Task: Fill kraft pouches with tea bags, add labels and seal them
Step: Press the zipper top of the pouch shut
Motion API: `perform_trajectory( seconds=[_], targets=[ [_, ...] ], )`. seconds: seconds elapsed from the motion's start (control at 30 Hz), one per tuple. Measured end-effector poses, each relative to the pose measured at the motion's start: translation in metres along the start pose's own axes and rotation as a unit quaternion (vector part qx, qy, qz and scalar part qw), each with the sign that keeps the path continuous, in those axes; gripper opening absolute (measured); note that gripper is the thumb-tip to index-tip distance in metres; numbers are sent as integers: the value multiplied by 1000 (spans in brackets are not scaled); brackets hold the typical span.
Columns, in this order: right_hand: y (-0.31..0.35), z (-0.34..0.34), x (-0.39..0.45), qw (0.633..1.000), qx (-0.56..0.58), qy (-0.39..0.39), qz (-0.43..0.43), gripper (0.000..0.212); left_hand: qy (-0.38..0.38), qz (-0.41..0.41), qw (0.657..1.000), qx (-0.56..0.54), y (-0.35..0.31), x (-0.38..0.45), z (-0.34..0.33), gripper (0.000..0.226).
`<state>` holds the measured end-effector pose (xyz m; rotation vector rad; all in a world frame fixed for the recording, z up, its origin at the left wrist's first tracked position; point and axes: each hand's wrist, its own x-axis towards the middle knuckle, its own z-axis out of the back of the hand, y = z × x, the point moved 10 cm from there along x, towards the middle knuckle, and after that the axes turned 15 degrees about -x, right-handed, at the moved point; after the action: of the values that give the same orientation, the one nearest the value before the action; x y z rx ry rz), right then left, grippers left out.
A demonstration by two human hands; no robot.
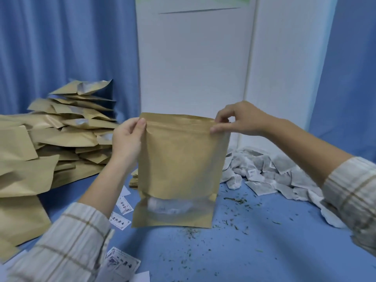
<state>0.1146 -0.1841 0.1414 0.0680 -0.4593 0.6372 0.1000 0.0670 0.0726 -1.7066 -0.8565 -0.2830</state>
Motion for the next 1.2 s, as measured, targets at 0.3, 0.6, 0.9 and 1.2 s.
perform_trajectory(
  seconds=[0.3, 0.6, 0.9, 1.2],
  targets=[
    [32, 2, 17, 980, -177, -87, -3, 57, 1, 3, 999, 47, 9, -13, -28, 26],
    [79, -12, 51, 998, -46, -20, 47, 27, 3, -47, 998, 38, -2, -35, -42, 13],
    [83, -30, 48, 996, -56, 67, 31, 25, -68, -31, 997, 0, 9, -49, -25, 11],
    [79, -25, 42, 992, -83, 68, 61, 33, -65, -44, 997, 2, 7, -45, -23, 21]
  ],
)
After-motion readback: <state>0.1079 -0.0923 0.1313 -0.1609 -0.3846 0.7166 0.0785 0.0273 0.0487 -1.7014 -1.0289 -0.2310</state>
